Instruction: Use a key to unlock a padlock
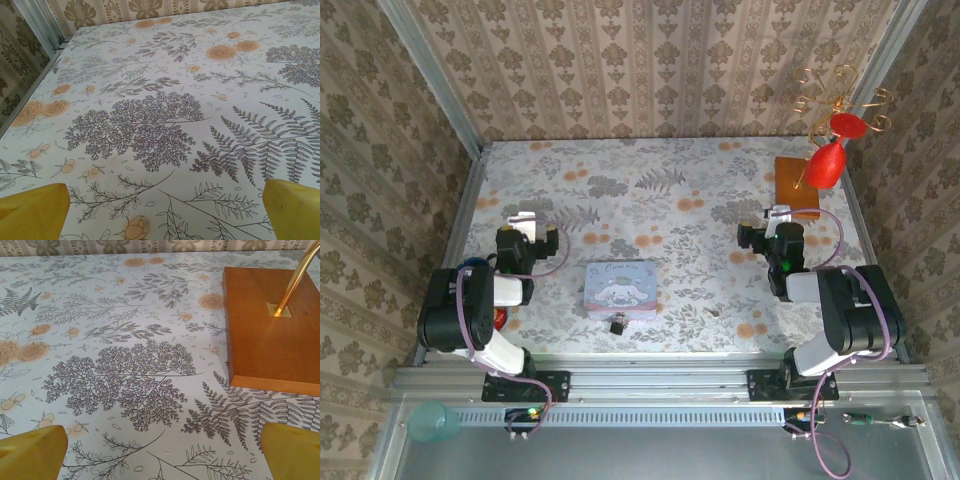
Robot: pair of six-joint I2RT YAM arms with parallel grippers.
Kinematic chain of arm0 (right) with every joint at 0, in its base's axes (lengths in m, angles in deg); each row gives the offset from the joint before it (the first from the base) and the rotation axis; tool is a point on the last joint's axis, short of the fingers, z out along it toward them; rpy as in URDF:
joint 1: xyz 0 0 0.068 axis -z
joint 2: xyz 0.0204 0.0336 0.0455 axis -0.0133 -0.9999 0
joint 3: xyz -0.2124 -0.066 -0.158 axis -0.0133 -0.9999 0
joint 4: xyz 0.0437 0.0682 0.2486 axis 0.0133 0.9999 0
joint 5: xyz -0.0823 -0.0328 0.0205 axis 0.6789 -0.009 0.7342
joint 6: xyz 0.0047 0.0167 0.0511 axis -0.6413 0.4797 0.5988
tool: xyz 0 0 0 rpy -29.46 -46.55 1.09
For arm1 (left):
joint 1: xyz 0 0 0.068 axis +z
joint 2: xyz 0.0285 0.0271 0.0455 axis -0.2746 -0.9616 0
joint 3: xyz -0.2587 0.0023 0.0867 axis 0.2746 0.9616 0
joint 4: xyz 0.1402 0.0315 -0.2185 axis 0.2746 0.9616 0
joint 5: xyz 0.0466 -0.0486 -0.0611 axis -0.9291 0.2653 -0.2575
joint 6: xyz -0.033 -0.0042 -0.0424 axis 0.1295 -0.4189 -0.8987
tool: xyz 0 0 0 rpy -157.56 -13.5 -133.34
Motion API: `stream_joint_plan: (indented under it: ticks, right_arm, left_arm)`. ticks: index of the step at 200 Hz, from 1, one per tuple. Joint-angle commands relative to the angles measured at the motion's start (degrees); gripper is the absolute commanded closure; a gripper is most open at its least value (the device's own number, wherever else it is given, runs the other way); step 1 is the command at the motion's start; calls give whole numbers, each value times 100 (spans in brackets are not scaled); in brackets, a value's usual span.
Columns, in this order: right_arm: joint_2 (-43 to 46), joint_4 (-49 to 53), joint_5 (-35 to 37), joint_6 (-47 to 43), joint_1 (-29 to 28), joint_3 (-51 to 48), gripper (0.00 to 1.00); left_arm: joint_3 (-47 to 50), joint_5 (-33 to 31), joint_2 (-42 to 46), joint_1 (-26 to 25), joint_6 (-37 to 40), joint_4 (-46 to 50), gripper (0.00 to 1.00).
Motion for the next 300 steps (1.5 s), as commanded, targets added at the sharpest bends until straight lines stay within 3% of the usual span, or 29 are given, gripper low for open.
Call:
stream_joint_plan:
  ticks: [1,153,183,196,214,241,261,281,300]
  right_arm:
    - [20,-137,162,24,-30,69,0]
    - [21,-123,124,28,-21,84,0]
    - [47,-223,-73,-122,-69,12,0]
    - [170,-265,-79,-266,-179,-46,0]
    - [636,62,88,-382,-315,-96,0]
    - [1112,573,414,-893,-864,-15,0]
    - [1726,1512,869,-760,-1200,293,0]
    - [2513,2758,239,-271,-1295,809,0]
    - [3064,3677,-53,403,-1409,1312,0]
  left_arm:
    - [-135,91,-1,47,27,-3,0]
    - [-123,3,-1,15,44,-27,0]
    - [214,152,114,-230,427,-512,0]
    - [440,-239,395,-364,457,-778,0]
    - [64,-1152,1049,-791,642,328,0]
    - [-937,-1146,1262,-1033,700,2138,0]
    - [-1405,-626,1595,-1126,405,3087,0]
    - [-1657,193,2003,-1149,-55,3437,0]
    - [-1973,467,2375,-1162,-868,3836,0]
